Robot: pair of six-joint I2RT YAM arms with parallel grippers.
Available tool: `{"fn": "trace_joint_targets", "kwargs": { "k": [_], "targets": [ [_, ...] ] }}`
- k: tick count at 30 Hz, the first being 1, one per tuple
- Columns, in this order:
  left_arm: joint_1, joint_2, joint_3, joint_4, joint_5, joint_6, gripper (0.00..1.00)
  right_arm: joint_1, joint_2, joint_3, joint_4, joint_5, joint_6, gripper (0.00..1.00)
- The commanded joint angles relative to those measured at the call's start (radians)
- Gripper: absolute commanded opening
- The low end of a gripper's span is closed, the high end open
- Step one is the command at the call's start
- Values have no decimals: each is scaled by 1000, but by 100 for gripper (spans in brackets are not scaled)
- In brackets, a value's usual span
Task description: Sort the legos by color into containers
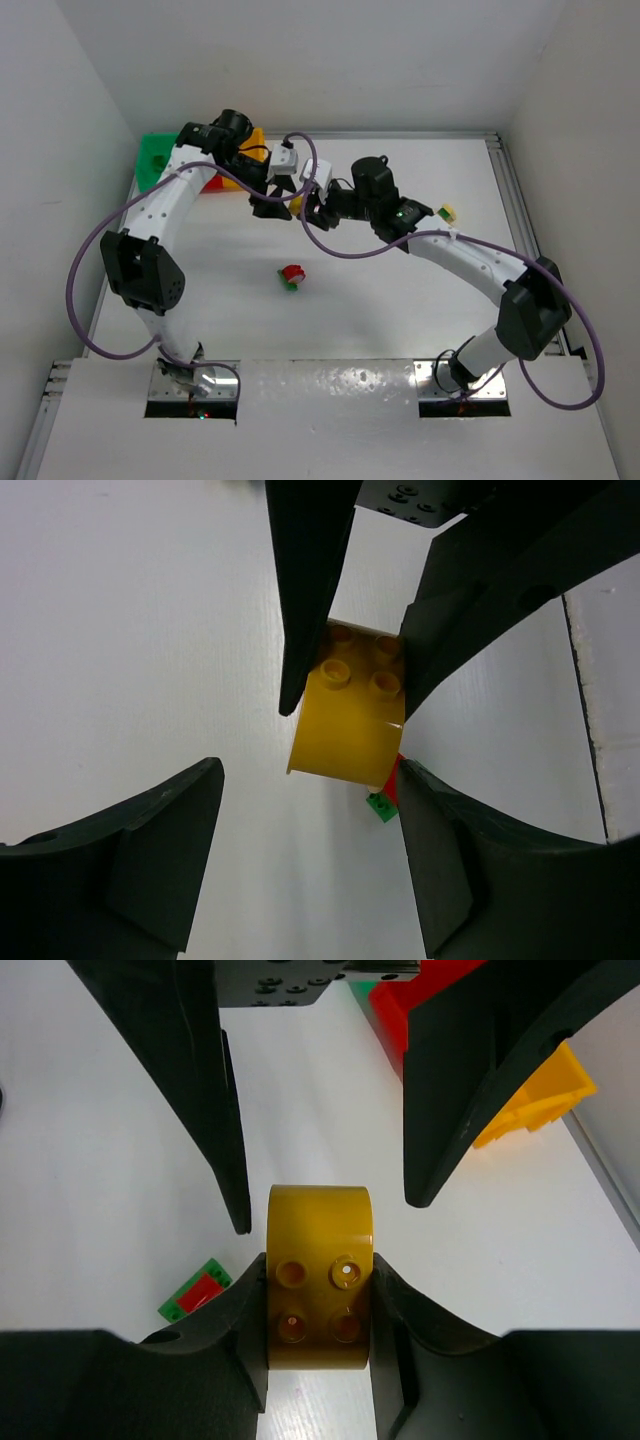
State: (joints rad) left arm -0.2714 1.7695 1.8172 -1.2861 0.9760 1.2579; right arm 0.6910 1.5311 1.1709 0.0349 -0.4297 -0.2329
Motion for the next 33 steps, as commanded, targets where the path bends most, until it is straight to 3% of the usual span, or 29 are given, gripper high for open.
{"fn": "trace_joint_targets", "kwargs": {
  "k": [1, 9, 12, 20, 21, 24, 28, 29, 30, 32, 33],
  "targets": [
    [-11, -24, 36, -30, 61, 60, 67, 7, -28, -10, 26, 6, -23, 0],
    [-20, -21, 11, -21, 79, 52, 62, 7, -19, -7, 54, -7, 3, 0],
    [-20, -21, -16, 66, 99, -43, 63, 7, -14, -13, 74, -14, 23, 0],
    [-25, -15, -10, 53, 133, -51, 36, 7, -11, -20, 79, -20, 43, 0],
    [-25, -15, -12, 50, 151, -48, 22, 7, -11, -23, 79, -21, 46, 0],
    [-28, -15, -12, 42, 168, -46, 0, 7, -8, -28, 77, -18, 58, 0],
    [-28, -18, -16, 53, 152, -57, 0, 7, -8, -33, 50, -7, 56, 0],
    [-28, -18, -19, 56, 142, -64, 0, 7, -9, -33, 40, -3, 53, 2],
    [-28, -19, -21, 57, 138, -64, 0, 7, -9, -34, 33, 3, 53, 9],
    [-28, -21, -24, 62, 122, -68, 0, 8, -15, -49, 26, 25, 56, 35],
    [-28, -22, -25, 61, 118, -63, 0, 7, -25, -59, 26, 34, 55, 41]
  ]
}}
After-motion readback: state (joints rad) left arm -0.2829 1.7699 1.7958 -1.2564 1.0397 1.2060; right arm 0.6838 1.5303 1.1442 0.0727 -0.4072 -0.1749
